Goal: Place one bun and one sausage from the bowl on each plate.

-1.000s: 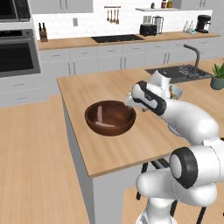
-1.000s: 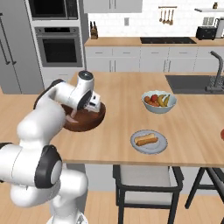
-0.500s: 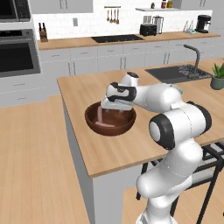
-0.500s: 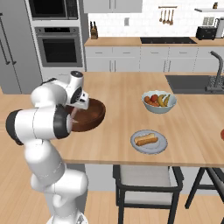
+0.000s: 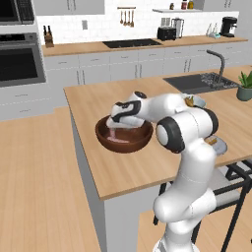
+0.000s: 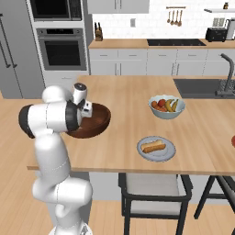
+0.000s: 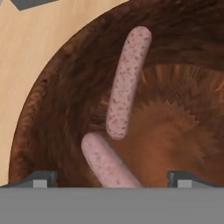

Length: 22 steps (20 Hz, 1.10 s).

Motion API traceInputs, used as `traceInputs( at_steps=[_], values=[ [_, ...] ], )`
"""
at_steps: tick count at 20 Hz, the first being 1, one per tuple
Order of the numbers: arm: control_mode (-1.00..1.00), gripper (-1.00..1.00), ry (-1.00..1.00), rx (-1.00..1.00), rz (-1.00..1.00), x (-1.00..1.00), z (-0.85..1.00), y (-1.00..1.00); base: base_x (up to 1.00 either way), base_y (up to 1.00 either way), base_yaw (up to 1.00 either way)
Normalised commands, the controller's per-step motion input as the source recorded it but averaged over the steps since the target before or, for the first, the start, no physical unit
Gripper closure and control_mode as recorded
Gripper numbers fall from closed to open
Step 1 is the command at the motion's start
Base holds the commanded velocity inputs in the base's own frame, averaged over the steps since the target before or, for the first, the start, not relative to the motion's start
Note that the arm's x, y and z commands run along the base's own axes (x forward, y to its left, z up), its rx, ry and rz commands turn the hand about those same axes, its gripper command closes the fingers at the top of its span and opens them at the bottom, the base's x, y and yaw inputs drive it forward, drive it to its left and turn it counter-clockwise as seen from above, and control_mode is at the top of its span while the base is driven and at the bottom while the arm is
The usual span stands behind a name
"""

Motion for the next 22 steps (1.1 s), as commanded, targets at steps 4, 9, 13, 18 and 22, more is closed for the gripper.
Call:
traceInputs(
  at_steps=[4, 9, 13, 18, 22],
  values=[
    [-1.00, -1.00, -0.02, 0.00, -0.04, 0.36, -0.27, 0.31, 0.00, 0.00, 0.00],
    [-1.00, -1.00, -0.01, 0.00, 0.00, 0.14, -0.43, 0.01, 0.00, 0.00, 0.00],
    [-1.00, -1.00, -0.03, 0.00, 0.00, 0.22, -0.41, 0.00, 0.00, 0.00, 0.00],
    [-1.00, -1.00, -0.01, 0.02, 0.00, 0.56, -0.12, 0.00, 0.00, 0.00, 0.00],
    [-1.00, -1.00, 0.00, 0.02, 0.00, 0.39, -0.04, -0.02, 0.00, 0.00, 0.00]
  ],
)
